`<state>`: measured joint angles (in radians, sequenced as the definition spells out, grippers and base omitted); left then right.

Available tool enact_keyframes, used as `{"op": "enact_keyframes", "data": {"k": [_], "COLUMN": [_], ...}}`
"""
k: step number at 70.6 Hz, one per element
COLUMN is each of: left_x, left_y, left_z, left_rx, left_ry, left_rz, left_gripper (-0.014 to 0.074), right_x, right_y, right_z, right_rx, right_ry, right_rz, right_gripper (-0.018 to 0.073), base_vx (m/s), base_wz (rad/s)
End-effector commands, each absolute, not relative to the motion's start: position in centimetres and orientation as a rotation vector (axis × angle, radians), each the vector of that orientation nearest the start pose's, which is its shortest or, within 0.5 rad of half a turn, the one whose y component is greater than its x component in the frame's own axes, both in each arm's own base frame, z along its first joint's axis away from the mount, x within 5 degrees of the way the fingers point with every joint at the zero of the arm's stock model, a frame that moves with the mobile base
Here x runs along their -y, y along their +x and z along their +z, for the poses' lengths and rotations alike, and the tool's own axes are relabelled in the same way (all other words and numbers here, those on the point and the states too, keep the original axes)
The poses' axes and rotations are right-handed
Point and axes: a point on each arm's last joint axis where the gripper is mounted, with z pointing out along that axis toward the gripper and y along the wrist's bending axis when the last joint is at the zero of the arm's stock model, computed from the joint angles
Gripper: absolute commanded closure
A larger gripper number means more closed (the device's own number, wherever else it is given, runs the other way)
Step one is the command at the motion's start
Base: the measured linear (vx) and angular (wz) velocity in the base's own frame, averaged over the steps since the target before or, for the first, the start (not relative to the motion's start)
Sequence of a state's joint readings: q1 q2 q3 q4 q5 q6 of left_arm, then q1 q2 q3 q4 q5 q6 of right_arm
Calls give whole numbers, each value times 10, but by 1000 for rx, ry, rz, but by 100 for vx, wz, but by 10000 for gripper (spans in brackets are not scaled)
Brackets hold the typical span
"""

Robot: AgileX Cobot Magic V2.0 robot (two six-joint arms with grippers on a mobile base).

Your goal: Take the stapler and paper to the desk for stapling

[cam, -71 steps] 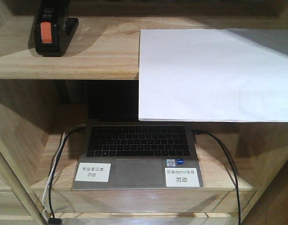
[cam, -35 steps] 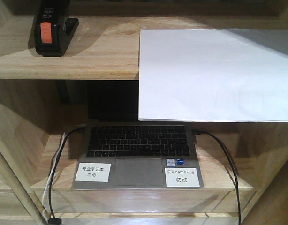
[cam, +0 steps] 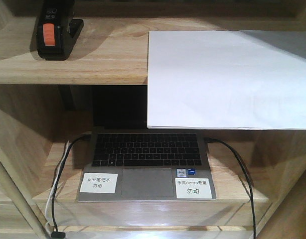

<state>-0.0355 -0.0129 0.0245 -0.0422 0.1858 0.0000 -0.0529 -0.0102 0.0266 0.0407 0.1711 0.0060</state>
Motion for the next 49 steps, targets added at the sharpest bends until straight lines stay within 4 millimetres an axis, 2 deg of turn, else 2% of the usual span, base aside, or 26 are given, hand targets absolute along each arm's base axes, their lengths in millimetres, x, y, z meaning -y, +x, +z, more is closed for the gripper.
{"op": "enact_keyframes", "data": {"k": [1,13,22,28,41,49], "left_x": [2,2,1,1,0,0], "left_y": [56,55,53,50,32,12], "left_z": [196,205,217,231,283,330], "left_rx": [-1577,-1480,-1343,-1229,-1028,-937], "left_ry": [-7,-10,-15,-18,-19,-16], "left_rz": [-73,-72,-73,-73,-75,-79], "left_gripper": [596,596,596,596,596,596], "right_x": [3,3,4,4,3,1], "right_y": [56,56,54,50,31,13], "right_z": [196,203,218,235,292,330], "right_rx": [-1577,-1503,-1351,-1247,-1066,-971], "right_ry": [74,75,72,69,52,41], "right_rz": [-17,-17,-22,-24,-37,-48], "right_gripper": [565,565,565,565,565,565], "base_vx": [0,0,0,0,0,0], "base_wz": [0,0,0,0,0,0]}}
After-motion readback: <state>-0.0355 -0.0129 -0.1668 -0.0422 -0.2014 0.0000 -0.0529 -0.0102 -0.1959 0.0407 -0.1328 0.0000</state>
